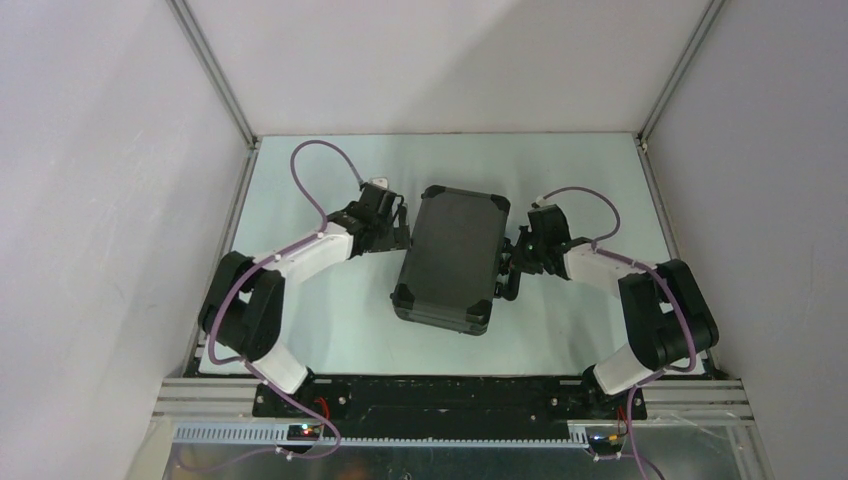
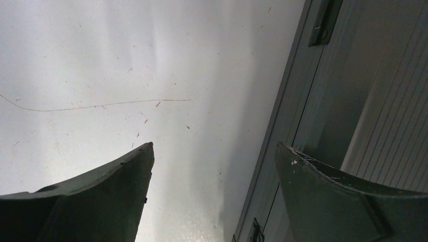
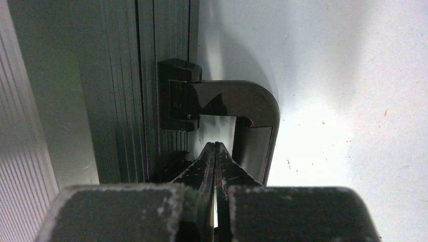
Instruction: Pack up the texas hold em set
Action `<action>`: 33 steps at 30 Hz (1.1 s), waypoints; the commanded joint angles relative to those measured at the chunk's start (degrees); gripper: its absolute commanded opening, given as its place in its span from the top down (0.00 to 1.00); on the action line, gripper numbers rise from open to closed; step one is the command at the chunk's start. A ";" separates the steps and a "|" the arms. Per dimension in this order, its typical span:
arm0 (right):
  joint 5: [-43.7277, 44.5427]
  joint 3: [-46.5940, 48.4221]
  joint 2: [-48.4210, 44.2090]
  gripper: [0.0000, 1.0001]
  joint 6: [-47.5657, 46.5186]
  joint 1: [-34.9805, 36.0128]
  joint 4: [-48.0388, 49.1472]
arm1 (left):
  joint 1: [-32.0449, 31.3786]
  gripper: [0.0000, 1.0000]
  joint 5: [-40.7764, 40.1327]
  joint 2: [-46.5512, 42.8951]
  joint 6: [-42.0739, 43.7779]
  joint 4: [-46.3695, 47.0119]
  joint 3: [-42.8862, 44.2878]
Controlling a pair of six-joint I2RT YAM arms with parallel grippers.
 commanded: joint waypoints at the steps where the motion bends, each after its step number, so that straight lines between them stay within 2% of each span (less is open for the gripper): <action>1: -2.43 1.38 1.60 1.00 -0.66 1.85 -1.94 | -0.77 0.06 3.17 0.60 0.52 2.42 0.48; 14: 3.56 1.63 0.11 1.00 -0.78 5.14 -8.43 | -3.65 0.06 6.00 1.73 1.31 3.19 1.85; 19: 11.96 1.63 -2.25 1.00 0.46 6.41 -9.58 | -3.94 0.06 6.16 1.69 1.32 3.09 1.91; 24: 18.64 1.63 -9.21 1.00 -0.32 5.53 -8.73 | -3.94 0.06 6.19 1.49 1.29 3.10 1.92; 28: 16.09 1.74 -12.20 1.00 -1.30 3.43 -8.66 | -3.94 0.06 6.50 1.62 1.37 3.13 1.98; 33: 9.48 1.98 -10.75 1.00 -2.14 2.91 -10.37 | -4.02 0.06 6.65 1.91 1.27 3.11 2.13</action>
